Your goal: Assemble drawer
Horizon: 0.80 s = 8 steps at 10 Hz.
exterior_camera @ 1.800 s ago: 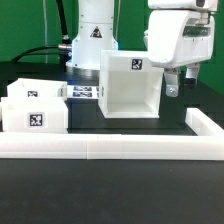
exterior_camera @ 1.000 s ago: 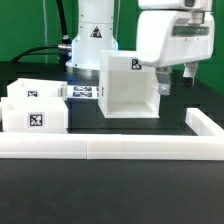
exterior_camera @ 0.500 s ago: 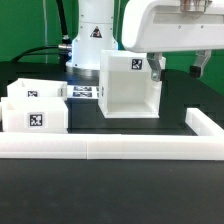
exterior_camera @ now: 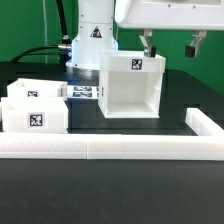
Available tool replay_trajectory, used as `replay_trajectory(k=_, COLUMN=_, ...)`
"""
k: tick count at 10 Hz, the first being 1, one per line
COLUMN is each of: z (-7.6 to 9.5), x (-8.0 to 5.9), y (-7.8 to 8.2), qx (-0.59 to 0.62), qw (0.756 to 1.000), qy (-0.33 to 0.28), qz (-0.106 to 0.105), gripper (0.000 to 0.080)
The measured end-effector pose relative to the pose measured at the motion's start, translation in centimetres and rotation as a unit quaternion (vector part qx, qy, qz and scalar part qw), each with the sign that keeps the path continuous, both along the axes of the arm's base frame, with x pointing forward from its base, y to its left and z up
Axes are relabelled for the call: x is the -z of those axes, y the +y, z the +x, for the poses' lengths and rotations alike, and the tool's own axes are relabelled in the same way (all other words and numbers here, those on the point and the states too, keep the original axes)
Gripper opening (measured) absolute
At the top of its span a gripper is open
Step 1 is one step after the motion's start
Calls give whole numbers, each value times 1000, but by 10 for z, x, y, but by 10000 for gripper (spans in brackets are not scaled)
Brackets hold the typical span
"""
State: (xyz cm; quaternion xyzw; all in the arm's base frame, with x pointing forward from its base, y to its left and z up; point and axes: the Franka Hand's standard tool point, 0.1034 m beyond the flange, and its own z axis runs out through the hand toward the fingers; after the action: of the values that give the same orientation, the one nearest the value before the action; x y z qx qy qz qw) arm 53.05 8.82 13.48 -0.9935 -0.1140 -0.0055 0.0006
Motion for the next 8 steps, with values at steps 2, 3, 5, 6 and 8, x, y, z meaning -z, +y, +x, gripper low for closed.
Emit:
replay_trajectory(k=2, z=-9, x=-7, y=-3, qx=0, qw=1000, qy=-3, qz=-1, gripper=650)
replay_trajectory(k=3, z=-9, x=-5, y=-2, qx=0, qw=1000, qy=-1, qz=-1, gripper=650)
replay_trajectory(k=5, z=-8, x=-5, y=-2, qx=0, qw=1000, qy=-1, qz=-1, gripper=650)
replay_trajectory(k=6, z=-13, x=-5, y=-3, qx=4, qw=1000, qy=1, qz=-2, gripper=650)
replay_trajectory(k=8, z=-48, x=0, y=-11, qx=17, qw=1000, qy=16, qz=-8, gripper=650)
